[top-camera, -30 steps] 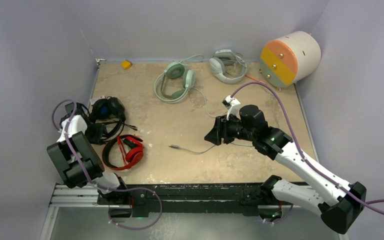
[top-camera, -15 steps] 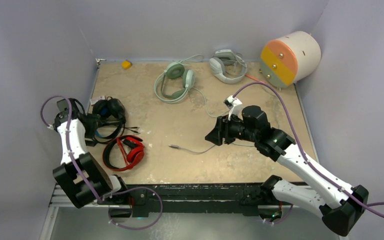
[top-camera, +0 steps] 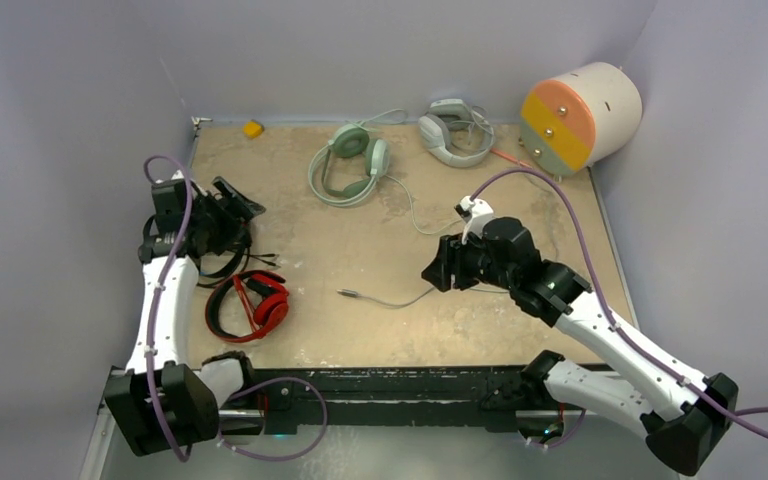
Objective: Wrap the headphones
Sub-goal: Move the headphones to the center of the board.
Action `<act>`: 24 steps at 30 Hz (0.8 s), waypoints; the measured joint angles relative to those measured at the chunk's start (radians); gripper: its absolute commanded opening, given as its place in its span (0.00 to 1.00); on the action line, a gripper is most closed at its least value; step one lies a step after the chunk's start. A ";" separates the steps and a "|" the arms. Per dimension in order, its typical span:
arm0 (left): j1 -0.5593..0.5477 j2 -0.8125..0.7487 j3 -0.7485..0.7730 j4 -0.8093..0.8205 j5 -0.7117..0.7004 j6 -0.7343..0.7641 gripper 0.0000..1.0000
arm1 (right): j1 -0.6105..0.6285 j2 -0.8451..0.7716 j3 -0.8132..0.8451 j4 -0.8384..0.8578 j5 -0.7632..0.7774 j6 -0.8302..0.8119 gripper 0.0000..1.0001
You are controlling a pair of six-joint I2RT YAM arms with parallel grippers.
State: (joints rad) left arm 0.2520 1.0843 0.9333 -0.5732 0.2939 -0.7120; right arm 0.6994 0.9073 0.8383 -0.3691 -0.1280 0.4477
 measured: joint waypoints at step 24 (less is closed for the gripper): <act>-0.449 0.941 0.685 -0.005 -0.305 -0.275 0.82 | 0.000 -0.081 -0.215 0.198 0.334 -0.073 0.59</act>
State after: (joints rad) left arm -0.1970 2.0251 1.6184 -0.5785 -0.0109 -0.9871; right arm 0.6994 0.8261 0.6231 -0.1707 0.2062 0.3744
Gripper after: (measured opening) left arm 0.828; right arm 0.587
